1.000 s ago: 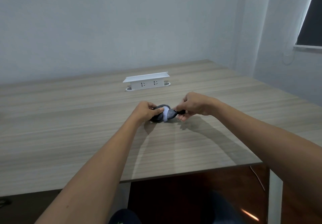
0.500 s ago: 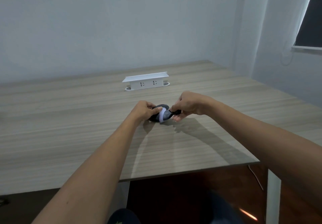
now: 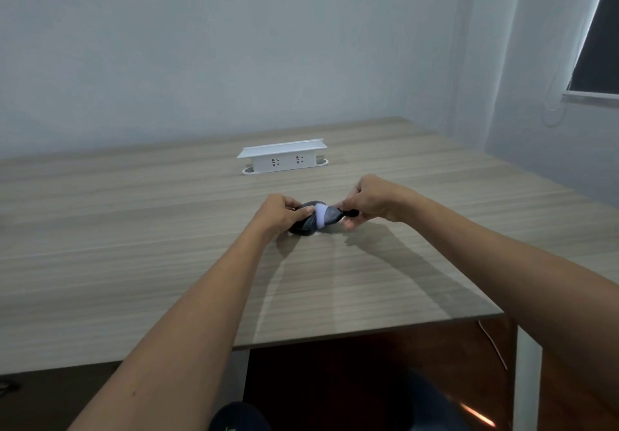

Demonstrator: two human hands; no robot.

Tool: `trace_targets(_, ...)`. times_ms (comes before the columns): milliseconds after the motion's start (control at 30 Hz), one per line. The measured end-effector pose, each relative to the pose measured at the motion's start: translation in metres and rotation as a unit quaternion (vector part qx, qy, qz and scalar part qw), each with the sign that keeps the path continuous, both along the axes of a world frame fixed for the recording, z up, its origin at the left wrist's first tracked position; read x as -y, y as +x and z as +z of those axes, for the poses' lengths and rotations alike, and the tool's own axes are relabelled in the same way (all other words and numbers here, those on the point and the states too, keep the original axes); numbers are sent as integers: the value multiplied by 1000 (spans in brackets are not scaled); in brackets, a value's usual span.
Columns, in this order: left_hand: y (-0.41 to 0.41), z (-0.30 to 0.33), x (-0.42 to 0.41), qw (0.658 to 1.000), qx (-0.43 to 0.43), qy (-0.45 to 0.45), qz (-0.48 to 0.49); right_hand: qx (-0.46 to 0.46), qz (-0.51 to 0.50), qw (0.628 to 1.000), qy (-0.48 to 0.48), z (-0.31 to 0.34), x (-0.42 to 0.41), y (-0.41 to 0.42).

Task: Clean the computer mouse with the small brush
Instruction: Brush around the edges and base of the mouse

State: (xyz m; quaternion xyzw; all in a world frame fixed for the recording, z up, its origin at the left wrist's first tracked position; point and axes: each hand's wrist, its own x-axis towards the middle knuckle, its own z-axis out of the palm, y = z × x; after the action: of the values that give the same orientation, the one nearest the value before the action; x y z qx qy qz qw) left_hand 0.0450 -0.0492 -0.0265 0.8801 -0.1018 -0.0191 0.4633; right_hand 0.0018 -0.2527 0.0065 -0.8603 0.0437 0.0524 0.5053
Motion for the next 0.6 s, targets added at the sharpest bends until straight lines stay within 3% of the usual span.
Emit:
trace_targets(133, -2, -1, 0, 1000, -1, 4, 2, 45, -38, 997, -42, -4, -1, 0)
trace_targets(400, 0, -1, 0, 1000, -5, -7, -3, -40, 78, 996, 28, -6, 1, -4)
trace_targets(600, 1, -2, -1, 1000, -6, -12, 2, 42, -8, 999, 13, -14, 9, 6)
